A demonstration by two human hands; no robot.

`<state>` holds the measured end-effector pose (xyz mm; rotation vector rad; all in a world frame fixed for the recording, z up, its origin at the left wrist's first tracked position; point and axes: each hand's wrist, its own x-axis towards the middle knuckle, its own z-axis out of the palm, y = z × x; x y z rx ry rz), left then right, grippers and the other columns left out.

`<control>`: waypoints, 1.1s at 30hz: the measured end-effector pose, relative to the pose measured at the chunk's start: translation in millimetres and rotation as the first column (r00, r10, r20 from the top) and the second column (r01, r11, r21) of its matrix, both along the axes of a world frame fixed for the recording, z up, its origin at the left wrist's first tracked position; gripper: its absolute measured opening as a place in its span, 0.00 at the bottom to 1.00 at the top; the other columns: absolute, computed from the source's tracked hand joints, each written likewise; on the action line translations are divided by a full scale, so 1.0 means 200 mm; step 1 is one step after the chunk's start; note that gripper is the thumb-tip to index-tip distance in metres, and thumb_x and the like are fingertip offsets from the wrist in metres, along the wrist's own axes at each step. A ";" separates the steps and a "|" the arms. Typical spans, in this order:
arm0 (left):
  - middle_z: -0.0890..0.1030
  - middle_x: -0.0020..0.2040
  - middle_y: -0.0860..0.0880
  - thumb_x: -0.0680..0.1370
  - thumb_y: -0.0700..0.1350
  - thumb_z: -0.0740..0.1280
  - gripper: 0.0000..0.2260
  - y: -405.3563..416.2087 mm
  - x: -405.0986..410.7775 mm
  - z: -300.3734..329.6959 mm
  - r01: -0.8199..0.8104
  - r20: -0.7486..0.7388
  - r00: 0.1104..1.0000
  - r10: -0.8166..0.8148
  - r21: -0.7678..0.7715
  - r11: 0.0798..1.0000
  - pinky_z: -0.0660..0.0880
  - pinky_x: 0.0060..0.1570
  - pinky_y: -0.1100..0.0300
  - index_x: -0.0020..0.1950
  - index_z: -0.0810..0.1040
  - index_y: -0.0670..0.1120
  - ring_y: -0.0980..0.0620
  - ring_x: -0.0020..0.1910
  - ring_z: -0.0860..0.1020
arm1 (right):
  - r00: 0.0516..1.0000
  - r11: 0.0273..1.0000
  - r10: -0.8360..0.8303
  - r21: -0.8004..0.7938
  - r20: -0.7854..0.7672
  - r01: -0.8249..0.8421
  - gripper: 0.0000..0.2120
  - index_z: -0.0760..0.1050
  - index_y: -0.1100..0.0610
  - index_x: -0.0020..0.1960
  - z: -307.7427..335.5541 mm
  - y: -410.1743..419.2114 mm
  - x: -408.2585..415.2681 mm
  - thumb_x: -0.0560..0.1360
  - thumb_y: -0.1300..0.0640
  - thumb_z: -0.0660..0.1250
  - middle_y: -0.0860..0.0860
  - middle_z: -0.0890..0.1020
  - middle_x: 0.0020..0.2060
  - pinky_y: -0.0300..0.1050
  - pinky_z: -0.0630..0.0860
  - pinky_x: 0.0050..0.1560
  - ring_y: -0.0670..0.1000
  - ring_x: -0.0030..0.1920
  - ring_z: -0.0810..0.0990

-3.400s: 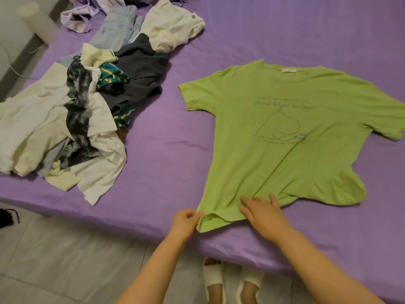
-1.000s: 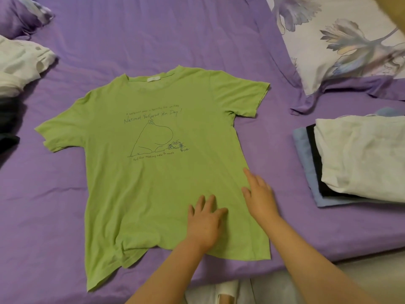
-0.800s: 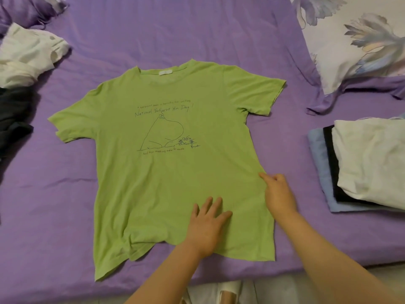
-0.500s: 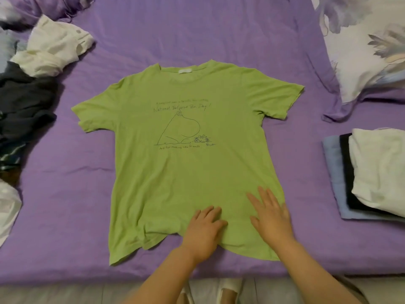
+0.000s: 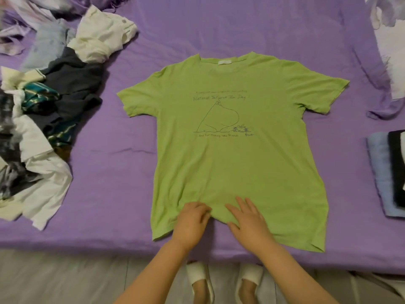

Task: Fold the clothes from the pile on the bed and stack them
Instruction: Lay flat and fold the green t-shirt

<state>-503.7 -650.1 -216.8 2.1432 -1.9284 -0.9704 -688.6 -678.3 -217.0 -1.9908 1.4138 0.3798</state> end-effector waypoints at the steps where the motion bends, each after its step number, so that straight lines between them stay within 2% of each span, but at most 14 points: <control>1: 0.79 0.59 0.47 0.78 0.49 0.66 0.13 0.02 0.03 0.01 -0.070 0.045 0.996 0.071 -0.033 0.997 0.66 0.62 0.56 0.59 0.80 0.46 0.45 0.60 0.73 | 0.999 0.999 0.033 0.004 0.014 -0.033 0.27 0.53 0.42 0.77 0.00 0.01 0.06 0.79 0.47 0.56 0.48 0.49 0.78 0.48 0.52 0.75 0.53 0.77 0.46; 3: 0.76 0.62 0.42 0.74 0.51 0.71 0.19 0.05 0.10 0.02 -0.272 0.166 0.944 0.286 -0.102 0.957 0.66 0.62 0.51 0.62 0.78 0.45 0.41 0.62 0.71 | 0.998 0.998 0.064 0.025 -0.017 -0.064 0.28 0.50 0.43 0.77 -0.02 0.03 0.14 0.79 0.47 0.55 0.46 0.48 0.78 0.52 0.50 0.75 0.53 0.77 0.44; 5: 0.71 0.67 0.38 0.72 0.52 0.73 0.29 0.07 0.18 0.02 -0.553 0.179 0.814 0.552 -0.052 0.832 0.64 0.65 0.49 0.69 0.71 0.42 0.38 0.66 0.68 | 0.996 0.998 0.065 0.030 -0.061 -0.063 0.28 0.50 0.43 0.77 -0.05 0.07 0.18 0.79 0.48 0.56 0.46 0.47 0.78 0.57 0.48 0.74 0.54 0.77 0.41; 7: 0.69 0.68 0.37 0.70 0.51 0.75 0.36 0.06 0.25 0.03 -0.785 0.103 0.618 0.779 0.134 0.605 0.65 0.65 0.49 0.72 0.64 0.39 0.38 0.67 0.67 | 0.996 0.998 0.053 0.020 -0.076 -0.052 0.28 0.50 0.43 0.77 -0.07 0.09 0.19 0.79 0.50 0.56 0.45 0.46 0.78 0.58 0.47 0.74 0.54 0.77 0.40; 10: 0.74 0.64 0.37 0.70 0.42 0.76 0.32 0.05 0.31 0.04 -0.832 -0.151 0.329 0.932 0.420 0.362 0.71 0.58 0.52 0.69 0.67 0.34 0.41 0.61 0.75 | 0.996 0.998 0.055 0.005 -0.075 -0.055 0.29 0.50 0.43 0.77 -0.07 0.09 0.17 0.79 0.53 0.56 0.45 0.46 0.78 0.55 0.48 0.74 0.53 0.77 0.41; 12: 0.80 0.53 0.39 0.71 0.38 0.75 0.21 0.07 0.32 0.06 -0.729 -0.252 0.270 0.930 0.578 0.368 0.77 0.43 0.56 0.61 0.75 0.33 0.45 0.46 0.80 | 0.996 0.998 0.059 -0.011 -0.063 -0.060 0.29 0.50 0.44 0.77 -0.04 0.08 0.16 0.79 0.52 0.57 0.45 0.48 0.78 0.53 0.49 0.74 0.53 0.77 0.43; 15: 0.82 0.43 0.45 0.72 0.41 0.74 0.09 0.11 0.35 0.12 -0.682 -0.340 0.298 0.892 0.577 0.449 0.72 0.30 0.63 0.51 0.80 0.42 0.50 0.37 0.77 | 0.999 0.995 0.045 -0.090 0.006 -0.044 0.29 0.53 0.44 0.77 0.00 0.07 0.17 0.79 0.47 0.58 0.47 0.54 0.77 0.47 0.50 0.74 0.53 0.77 0.45; 17: 0.83 0.44 0.44 0.74 0.40 0.71 0.06 0.13 0.39 0.16 -0.691 -0.465 0.211 0.860 0.552 0.468 0.73 0.34 0.62 0.50 0.80 0.43 0.50 0.39 0.78 | 0.995 0.991 0.053 -0.125 0.084 -0.042 0.29 0.54 0.44 0.77 0.03 0.07 0.18 0.78 0.44 0.59 0.47 0.55 0.77 0.46 0.48 0.74 0.52 0.77 0.45; 19: 0.83 0.51 0.42 0.77 0.37 0.67 0.08 0.15 0.40 0.20 -0.673 -0.582 0.110 0.805 0.552 0.492 0.76 0.50 0.53 0.56 0.79 0.41 0.46 0.48 0.80 | 0.986 0.987 0.110 -0.132 0.128 -0.093 0.32 0.53 0.44 0.77 0.05 0.07 0.21 0.77 0.41 0.60 0.46 0.54 0.77 0.45 0.47 0.74 0.50 0.77 0.44; 22: 0.81 0.56 0.41 0.79 0.39 0.65 0.11 0.15 0.39 0.22 -0.693 -0.601 0.216 0.770 0.461 0.554 0.75 0.59 0.45 0.61 0.75 0.40 0.44 0.56 0.80 | 0.976 0.982 0.174 -0.103 0.129 -0.161 0.39 0.48 0.44 0.78 0.06 0.09 0.24 0.74 0.35 0.61 0.45 0.52 0.77 0.46 0.44 0.74 0.49 0.77 0.44; 24: 0.82 0.56 0.41 0.79 0.41 0.65 0.12 0.15 0.38 0.23 -0.664 -0.601 0.215 0.770 0.488 0.567 0.76 0.59 0.46 0.61 0.76 0.40 0.44 0.56 0.80 | 0.976 0.982 0.183 -0.076 0.118 -0.175 0.42 0.45 0.44 0.78 0.05 0.09 0.25 0.72 0.34 0.62 0.46 0.52 0.77 0.46 0.44 0.74 0.49 0.77 0.46; 28: 0.85 0.46 0.47 0.76 0.44 0.69 0.10 0.15 0.38 0.25 -0.505 -0.521 0.104 0.847 0.706 0.497 0.79 0.36 0.58 0.55 0.79 0.43 0.51 0.42 0.83 | 0.974 0.969 0.222 -0.118 0.037 -0.217 0.40 0.46 0.46 0.78 0.03 0.11 0.23 0.73 0.42 0.64 0.46 0.59 0.75 0.44 0.52 0.72 0.48 0.74 0.57; 31: 0.81 0.33 0.50 0.75 0.44 0.71 0.07 0.17 0.42 0.23 -0.572 -0.449 0.053 0.892 0.719 0.395 0.70 0.22 0.65 0.50 0.78 0.43 0.55 0.27 0.77 | 0.978 0.972 0.209 -0.111 0.021 -0.205 0.33 0.53 0.45 0.77 0.02 0.10 0.19 0.75 0.52 0.62 0.45 0.66 0.71 0.42 0.60 0.66 0.50 0.69 0.64; 33: 0.79 0.32 0.50 0.75 0.43 0.71 0.07 0.18 0.45 0.21 -0.632 -0.403 0.012 0.915 0.706 0.319 0.66 0.19 0.67 0.49 0.77 0.44 0.56 0.24 0.74 | 0.981 0.980 0.191 -0.068 0.042 -0.188 0.29 0.59 0.46 0.75 0.01 0.10 0.16 0.75 0.56 0.60 0.46 0.71 0.68 0.42 0.64 0.63 0.50 0.66 0.68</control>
